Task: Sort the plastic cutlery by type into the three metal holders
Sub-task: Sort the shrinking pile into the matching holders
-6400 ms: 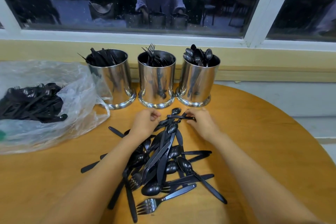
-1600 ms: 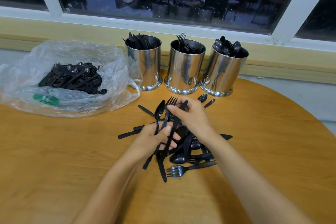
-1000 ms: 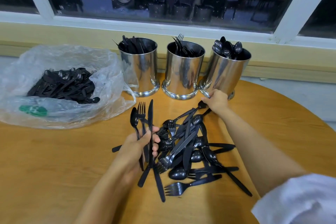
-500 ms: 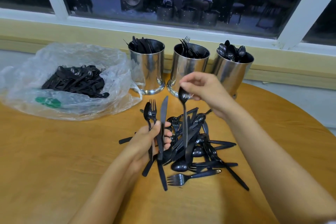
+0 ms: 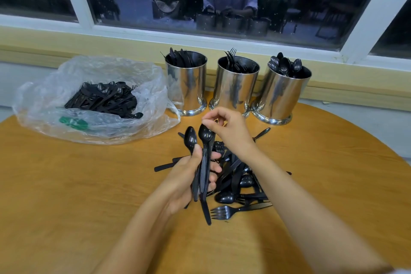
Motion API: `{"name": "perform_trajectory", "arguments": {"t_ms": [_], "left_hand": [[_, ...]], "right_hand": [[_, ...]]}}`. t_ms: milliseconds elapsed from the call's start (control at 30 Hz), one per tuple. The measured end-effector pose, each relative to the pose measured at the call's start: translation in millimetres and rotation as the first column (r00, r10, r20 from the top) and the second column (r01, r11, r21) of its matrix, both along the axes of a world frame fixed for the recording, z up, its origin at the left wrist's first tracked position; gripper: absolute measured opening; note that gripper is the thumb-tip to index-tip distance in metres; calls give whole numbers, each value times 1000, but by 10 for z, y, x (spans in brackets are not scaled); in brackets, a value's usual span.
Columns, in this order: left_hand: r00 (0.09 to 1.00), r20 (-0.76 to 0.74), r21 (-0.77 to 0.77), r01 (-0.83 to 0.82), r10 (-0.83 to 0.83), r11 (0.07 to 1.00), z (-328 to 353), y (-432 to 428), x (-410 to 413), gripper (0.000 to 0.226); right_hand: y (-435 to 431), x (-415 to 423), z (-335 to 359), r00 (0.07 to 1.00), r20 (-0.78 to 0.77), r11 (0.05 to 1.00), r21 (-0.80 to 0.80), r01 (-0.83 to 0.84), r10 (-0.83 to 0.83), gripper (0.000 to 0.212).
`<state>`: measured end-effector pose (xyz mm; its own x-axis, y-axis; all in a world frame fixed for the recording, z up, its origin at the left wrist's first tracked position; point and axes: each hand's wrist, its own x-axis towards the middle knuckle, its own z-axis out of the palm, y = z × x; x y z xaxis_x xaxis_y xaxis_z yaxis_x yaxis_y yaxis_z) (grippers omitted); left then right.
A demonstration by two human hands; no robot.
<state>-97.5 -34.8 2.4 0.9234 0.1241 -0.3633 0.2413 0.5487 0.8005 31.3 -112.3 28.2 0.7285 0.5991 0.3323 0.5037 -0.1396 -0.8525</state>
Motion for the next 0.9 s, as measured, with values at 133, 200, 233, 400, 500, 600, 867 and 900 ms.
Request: {"name": "perform_trajectory", "arguments": {"t_ms": [133, 200, 233, 400, 500, 600, 867, 900], "left_hand": [[997, 19, 33, 69, -70, 997, -6, -34, 8, 51], [996, 38, 54, 84, -86, 995, -19, -33, 8, 43], [995, 49, 56, 81, -84, 995, -28, -23, 6, 40], [993, 92, 54, 66, -70, 996, -71, 45, -10, 39], [993, 107, 54, 41, -47, 998, -110, 65, -8, 38], [994, 100, 181, -58, 41, 982, -168, 60, -10, 33], [964, 110, 330, -264, 241, 906, -245, 42, -8, 24], [964, 113, 338, -267, 242, 903, -250, 43, -2, 23]], "right_hand": [[18, -58, -13, 1000, -7, 999, 29, -21, 22, 6], [20, -70, -52, 1000, 7, 1000, 11, -20, 20, 5], [21, -68, -79, 1000, 18, 1000, 16, -6, 5, 5], [-24, -34, -94, 935, -355, 999, -44, -24, 7, 27], [-64, -53, -115, 863, -486, 981, -56, -188, 137, 14], [-63, -81, -150, 928, -372, 996, -72, -59, 28, 15], [-32, -165, -261, 922, -388, 999, -22, -28, 17, 9], [-40, -163, -275, 917, -397, 999, -13, -29, 21, 9]]}}
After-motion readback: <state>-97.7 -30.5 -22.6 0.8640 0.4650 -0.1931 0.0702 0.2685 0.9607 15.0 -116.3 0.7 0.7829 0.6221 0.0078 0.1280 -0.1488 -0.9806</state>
